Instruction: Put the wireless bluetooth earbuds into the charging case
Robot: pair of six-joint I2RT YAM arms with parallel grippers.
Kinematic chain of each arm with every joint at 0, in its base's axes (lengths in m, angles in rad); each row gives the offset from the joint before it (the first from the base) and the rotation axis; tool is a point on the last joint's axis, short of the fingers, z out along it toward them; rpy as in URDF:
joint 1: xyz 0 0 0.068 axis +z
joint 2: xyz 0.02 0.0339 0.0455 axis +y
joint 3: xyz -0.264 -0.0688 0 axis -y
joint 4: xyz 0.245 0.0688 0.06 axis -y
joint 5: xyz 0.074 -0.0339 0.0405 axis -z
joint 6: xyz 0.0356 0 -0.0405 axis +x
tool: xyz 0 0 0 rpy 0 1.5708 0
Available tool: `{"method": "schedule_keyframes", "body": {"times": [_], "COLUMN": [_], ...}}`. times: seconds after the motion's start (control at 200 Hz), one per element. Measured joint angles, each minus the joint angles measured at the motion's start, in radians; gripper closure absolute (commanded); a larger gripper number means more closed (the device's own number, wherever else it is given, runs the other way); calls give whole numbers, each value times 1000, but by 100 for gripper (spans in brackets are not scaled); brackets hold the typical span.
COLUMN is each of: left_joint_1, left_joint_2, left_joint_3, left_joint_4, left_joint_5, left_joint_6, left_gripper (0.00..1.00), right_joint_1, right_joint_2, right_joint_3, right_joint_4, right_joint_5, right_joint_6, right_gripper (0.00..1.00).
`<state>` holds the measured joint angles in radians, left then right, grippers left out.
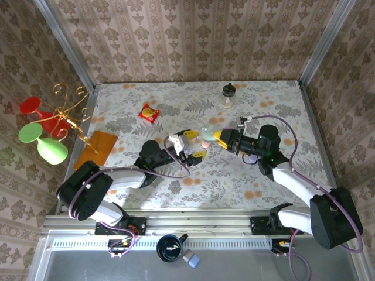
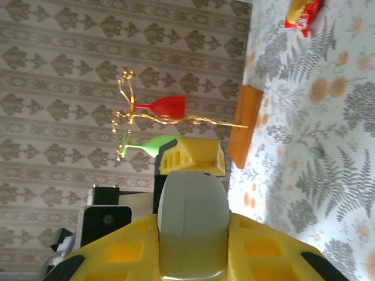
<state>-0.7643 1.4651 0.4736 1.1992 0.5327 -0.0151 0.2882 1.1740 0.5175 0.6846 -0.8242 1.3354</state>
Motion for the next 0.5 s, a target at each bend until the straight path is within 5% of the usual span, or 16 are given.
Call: {"method": "schedule_keyframes", "body": {"times": [0.41,0.5], "left_joint_1": [0,0], "left_joint_2": [33,35], "left_joint_3": [87,97], "left_joint_4": [49,51], "left_joint_5": [64,95], "left_joint_6": [-47,-53], "left_gripper": [32,40], "right_joint_1": [30,47], "right_joint_2": [-17,-21], "right_joint_3": [-1,-1], "right_joint_4": [201,224], "right_joint_5": [1,1], "right_joint_6": [225,245], "right_gripper": [91,91]}}
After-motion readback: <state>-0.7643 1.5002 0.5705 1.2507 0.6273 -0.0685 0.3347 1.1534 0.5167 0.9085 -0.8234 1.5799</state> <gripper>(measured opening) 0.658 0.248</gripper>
